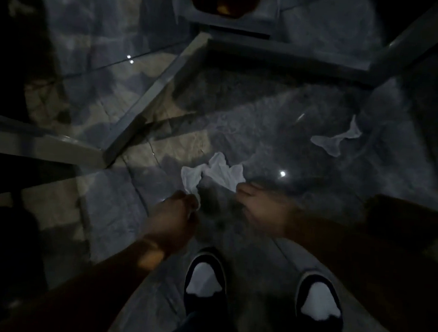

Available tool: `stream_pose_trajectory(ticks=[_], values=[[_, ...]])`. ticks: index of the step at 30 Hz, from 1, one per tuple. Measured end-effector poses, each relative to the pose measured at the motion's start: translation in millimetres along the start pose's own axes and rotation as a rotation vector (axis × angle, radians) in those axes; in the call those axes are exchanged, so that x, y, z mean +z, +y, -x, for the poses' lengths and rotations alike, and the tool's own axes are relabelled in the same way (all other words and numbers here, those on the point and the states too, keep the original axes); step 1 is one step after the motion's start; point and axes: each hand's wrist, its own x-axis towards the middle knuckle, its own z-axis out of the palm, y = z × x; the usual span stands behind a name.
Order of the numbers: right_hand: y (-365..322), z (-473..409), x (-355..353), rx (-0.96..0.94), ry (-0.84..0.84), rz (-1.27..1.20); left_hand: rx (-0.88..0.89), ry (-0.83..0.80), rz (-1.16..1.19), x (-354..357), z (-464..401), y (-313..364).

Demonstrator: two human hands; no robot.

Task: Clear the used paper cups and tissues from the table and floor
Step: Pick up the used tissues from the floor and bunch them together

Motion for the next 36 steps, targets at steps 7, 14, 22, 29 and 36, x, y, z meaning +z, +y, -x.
stream_pose_trajectory(ticks=[7, 14, 22, 29, 36], values=[[62.7, -57.8, -1.5, -0.435, 0.064, 0.348, 0.05, 0.15, -0.157, 28.9, -72.7, -31.0], [89.2, -83.6, 13.1, -0.525, -0.021, 0.584, 0.198, 0.039, -0.196, 37.4, -94.5, -47.8], [98.2, -75.8, -5.2, -0.566, -0.052, 0.644, 0.278, -0.038, -0.173, 21.5, -93.4, -52.1], [110.8, -46.4, -22.6, -0.493, -0.028, 0.685, 0.232, 0.023, -0.112, 7.2, -91.2, -39.0], [138.8, -18.5, -48.5, -0.32, 0.034, 0.771, 0.166, 0.112, 0.269, 9.7, -100.4, -8.6]])
